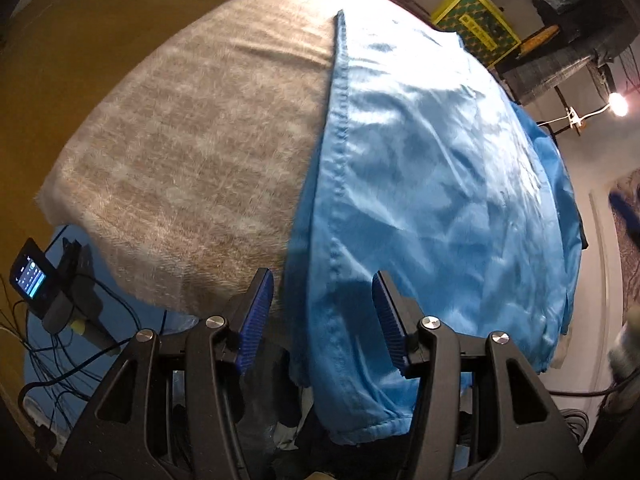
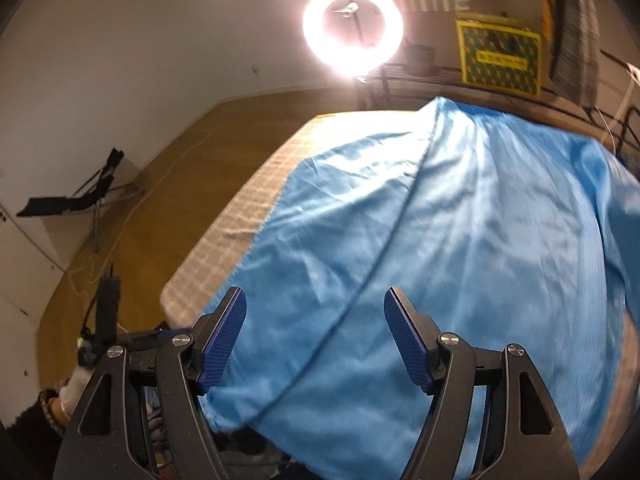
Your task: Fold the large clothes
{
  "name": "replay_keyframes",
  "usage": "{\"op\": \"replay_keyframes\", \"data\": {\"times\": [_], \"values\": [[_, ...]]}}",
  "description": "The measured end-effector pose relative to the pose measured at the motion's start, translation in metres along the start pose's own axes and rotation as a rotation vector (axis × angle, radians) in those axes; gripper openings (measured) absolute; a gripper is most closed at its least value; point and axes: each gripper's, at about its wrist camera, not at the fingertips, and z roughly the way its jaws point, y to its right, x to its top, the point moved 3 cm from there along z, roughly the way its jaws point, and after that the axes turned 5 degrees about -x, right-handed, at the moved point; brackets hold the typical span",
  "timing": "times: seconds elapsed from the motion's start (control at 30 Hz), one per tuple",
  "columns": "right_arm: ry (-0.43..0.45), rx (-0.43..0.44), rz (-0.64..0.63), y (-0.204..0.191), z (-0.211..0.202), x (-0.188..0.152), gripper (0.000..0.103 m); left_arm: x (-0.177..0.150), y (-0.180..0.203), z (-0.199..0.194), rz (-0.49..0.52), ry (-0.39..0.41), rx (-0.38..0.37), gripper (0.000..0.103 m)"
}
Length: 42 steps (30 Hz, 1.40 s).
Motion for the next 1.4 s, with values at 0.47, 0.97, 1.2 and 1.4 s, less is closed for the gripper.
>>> {"op": "replay_keyframes", "data": {"times": [0.47,0.97,1.2,1.4], "values": [[-0.156,0.036,0.059,-0.046,0.128,0.080,0.071,0.003,0.015,-0.003,0.032,0.003,-0.094,0.001],[-0.337,-0.117,-0.087,-0.101,0.275,0.103,0.071,0.009,0.046,-0.026,0.121,0.071,-0.153,0.000],[-0.388,-0.210,-0.160,-0.106,0.309,0.100,0.071,0.010,0.053,-0.024,0.143,0.070,-0.154,0.000],[-0.404,-0.285,-0.184,-0.090,0.324,0.089,0.066,0.007,0.058,-0.023,0.153,0.071,-0.151,0.000]]}}
